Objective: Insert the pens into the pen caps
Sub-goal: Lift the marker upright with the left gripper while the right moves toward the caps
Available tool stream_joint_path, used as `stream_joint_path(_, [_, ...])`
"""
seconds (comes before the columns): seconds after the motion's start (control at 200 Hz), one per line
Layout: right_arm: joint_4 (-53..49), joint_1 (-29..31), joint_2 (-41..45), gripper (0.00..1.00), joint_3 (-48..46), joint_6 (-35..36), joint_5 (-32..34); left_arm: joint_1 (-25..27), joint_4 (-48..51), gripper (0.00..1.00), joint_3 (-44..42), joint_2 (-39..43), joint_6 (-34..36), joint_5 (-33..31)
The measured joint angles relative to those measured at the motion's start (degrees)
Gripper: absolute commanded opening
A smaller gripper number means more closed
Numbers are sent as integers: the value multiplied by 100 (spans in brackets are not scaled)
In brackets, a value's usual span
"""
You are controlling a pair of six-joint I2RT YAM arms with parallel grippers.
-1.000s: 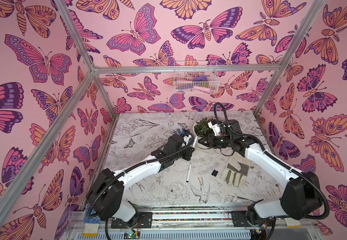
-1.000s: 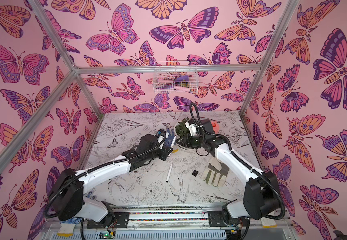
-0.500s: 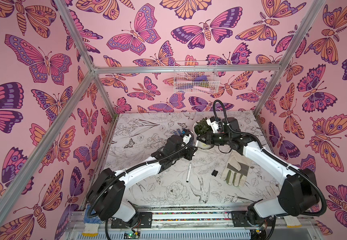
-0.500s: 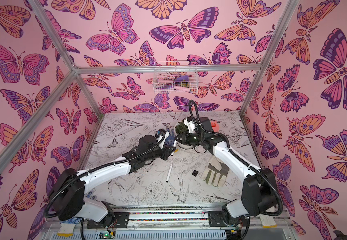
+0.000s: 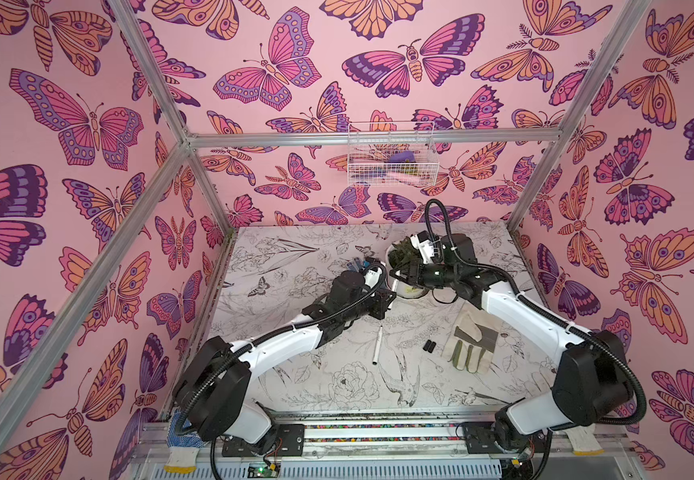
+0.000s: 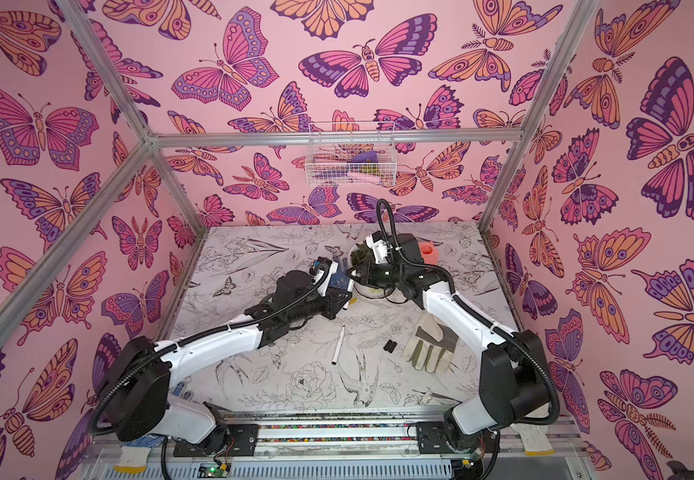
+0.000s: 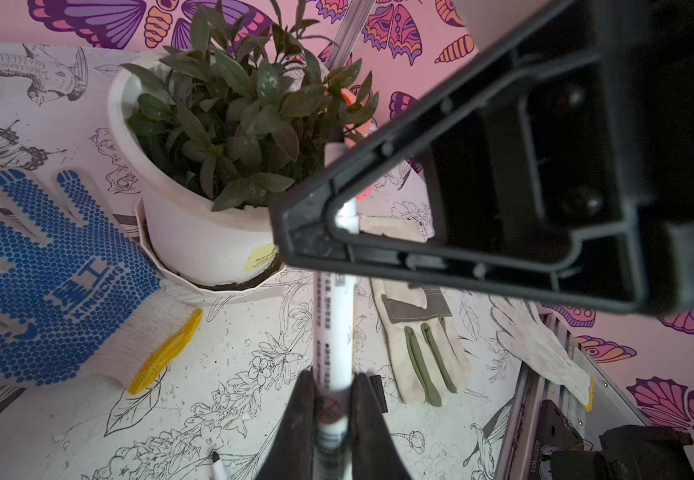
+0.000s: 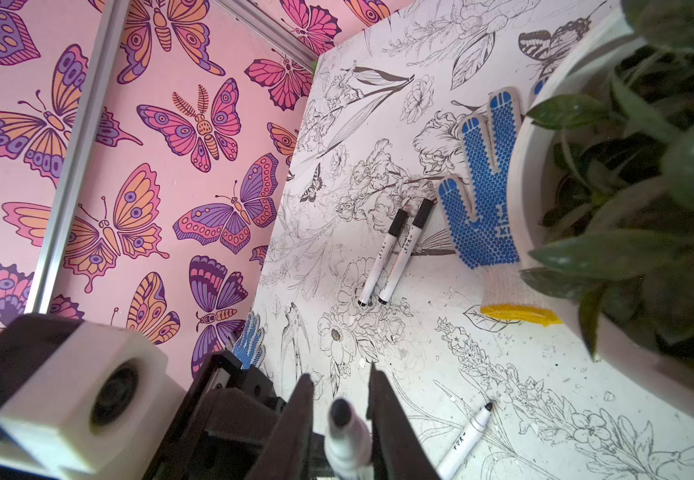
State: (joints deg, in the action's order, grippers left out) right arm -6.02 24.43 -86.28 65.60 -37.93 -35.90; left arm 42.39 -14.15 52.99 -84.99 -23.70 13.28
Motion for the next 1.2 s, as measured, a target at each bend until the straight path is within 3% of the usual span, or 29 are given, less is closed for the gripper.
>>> stream_joint_path(0.1, [63, 4, 0, 25, -22, -9, -28, 0, -83, 0, 0, 0, -26, 2])
stream_joint_path(0.285, [70, -26, -7, 4, -70, 9, 44, -2, -160, 0, 0, 7, -76, 4])
stream_joint_path(0.376, [74, -26, -7, 2, -79, 2, 37, 0, -175, 0, -15, 7, -81, 4])
stream_joint_path(0.441, [74, -28, -7, 2, -79, 0, 26, 0, -186, 12, -15, 7, -79, 24])
stream_joint_path(0.506, [74, -28, -7, 1, -79, -4, 20, -2, -190, 32, -15, 7, -79, 42])
stream_joint_path(0.636, [76, 11, -7, 1, -79, -48, -131, 4, -234, 40, -4, 0, -39, 153])
stream_joint_path(0.962, [59, 33, 37, 0, -92, -37, -192, -24, -195, 22, 144, -149, 42, 317])
stream_joint_path(1.102, [28, 33, 57, 0, -96, 2, -190, -70, -129, 2, 153, -151, 76, 339])
stream_joint_path(1.142, [9, 33, 57, 5, -96, 20, -190, -70, -118, 0, 153, -151, 57, 361])
stream_joint_path(1.202, [-33, 33, 61, 29, -96, 46, -188, -70, -105, 0, 153, -155, 50, 374])
